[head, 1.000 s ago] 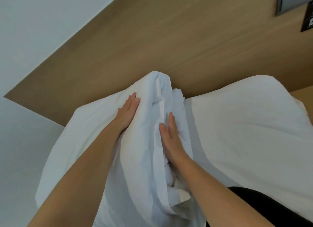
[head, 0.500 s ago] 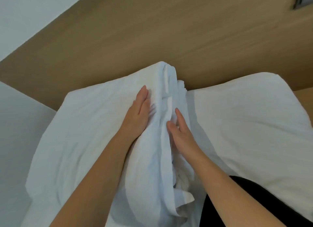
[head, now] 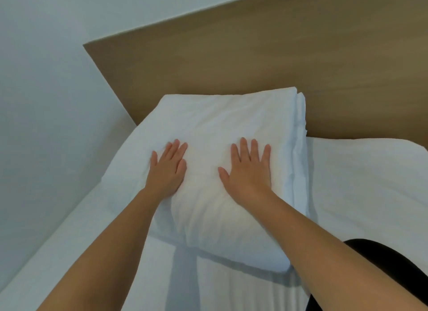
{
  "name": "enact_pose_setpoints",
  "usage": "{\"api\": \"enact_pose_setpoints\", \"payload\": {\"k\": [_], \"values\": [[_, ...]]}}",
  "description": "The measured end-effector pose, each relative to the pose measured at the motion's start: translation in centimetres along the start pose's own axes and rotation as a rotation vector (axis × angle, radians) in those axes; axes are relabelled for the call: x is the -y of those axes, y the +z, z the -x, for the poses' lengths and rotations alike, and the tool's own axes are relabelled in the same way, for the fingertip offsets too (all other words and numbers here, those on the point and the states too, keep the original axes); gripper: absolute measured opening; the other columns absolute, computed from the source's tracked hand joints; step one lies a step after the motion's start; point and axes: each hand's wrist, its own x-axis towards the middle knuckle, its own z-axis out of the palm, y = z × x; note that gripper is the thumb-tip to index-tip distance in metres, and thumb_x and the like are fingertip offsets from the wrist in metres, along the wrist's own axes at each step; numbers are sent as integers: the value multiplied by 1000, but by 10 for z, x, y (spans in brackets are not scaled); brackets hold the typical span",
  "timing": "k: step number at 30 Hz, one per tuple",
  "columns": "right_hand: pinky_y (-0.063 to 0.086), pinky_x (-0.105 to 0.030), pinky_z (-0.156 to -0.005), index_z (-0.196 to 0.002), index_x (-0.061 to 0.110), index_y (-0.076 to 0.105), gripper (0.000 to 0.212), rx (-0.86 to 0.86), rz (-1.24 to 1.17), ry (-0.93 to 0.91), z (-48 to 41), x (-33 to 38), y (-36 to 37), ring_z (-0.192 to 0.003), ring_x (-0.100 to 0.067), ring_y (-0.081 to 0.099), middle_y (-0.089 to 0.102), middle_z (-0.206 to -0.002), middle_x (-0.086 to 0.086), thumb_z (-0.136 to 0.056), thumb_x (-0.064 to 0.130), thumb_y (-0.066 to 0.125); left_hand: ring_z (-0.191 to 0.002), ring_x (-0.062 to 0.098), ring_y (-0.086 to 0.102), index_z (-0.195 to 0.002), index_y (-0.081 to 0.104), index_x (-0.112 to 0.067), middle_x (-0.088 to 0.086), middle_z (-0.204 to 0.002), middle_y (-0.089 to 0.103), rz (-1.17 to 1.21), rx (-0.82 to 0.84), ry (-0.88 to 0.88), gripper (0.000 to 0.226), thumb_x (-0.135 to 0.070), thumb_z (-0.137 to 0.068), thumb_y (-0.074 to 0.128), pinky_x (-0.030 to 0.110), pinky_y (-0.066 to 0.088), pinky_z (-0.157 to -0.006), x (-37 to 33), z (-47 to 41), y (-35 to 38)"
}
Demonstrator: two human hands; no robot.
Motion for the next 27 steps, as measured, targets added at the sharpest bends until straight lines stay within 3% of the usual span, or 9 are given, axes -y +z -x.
{"api": "enact_pose_setpoints", "payload": {"k": [4,6,10,12,15,18,21,23,27], "values": [[-9,-61,-115,-156,14,-9,76,6,69,178,10,-17,1,-148,-37,-15,-15,-162,-14,-96,61,1,-150,15,-4,-156,6,-23,-3,-163,-2,-18,7,-182,56,-39,-103,13,50,-4,-120,29,4,6],[-10,-63,-114,-155,14,-11,74,-53,48,149,11,-4,-8,-148,-37,-17,-17,-162,-11,-97,59,2,-150,15,-5,-156,5,-22,-4,-163,-3,35,-35,-79,56,-40,-103,12,48,-5,-120,14,6,3],[-11,-60,-116,-156,15,-4,73,-122,55,-129,19,21,6,-150,-30,-13,-10,-164,-5,-95,55,-4,-149,7,-3,-156,10,-27,-11,-162,3,42,-83,172,65,-47,-95,1,43,-4,-121,2,32,15],[-8,-58,-117,-156,14,-1,83,-94,93,-95,25,12,18,-150,-30,-9,-7,-164,-7,-86,56,-15,-149,8,-1,-156,10,-25,-8,-163,5,-24,-108,40,69,-49,-92,-2,44,-4,-121,25,35,23],[-7,-59,-117,-156,12,-2,78,-111,119,14,33,-1,17,-150,-33,-9,-7,-163,-12,-93,56,-9,-150,14,-2,-156,9,-19,-3,-163,3,-62,-116,-110,77,-51,-88,-6,46,-6,-120,46,36,19],[-12,-61,-115,-155,12,-8,75,-136,84,-51,39,14,8,-149,-33,-15,-13,-162,-11,-97,58,5,-150,12,-3,-156,10,-19,-4,-163,2,35,-137,122,72,-51,-93,1,42,-5,-121,15,51,17],[-8,-55,-118,-156,9,5,75,-123,81,-140,42,22,14,-151,-29,-5,-2,-164,-11,-96,55,3,-149,11,7,-154,21,-18,-4,-161,15,62,-159,233,64,-44,-96,11,45,5,-122,-6,61,26],[-1,-52,-119,-154,5,20,85,-106,87,-110,45,10,23,-150,-32,10,14,-162,-15,-90,56,-2,-148,12,14,-153,27,-16,-2,-160,22,18,-162,145,64,-41,-96,13,47,7,-121,9,61,34],[14,-53,-115,-143,-2,44,85,-143,66,-7,61,-13,29,-141,-38,34,37,-151,-23,-91,58,12,-148,14,15,-153,27,-12,1,-160,22,-113,-152,-30,69,-43,-93,8,45,2,-121,61,67,37]]}}
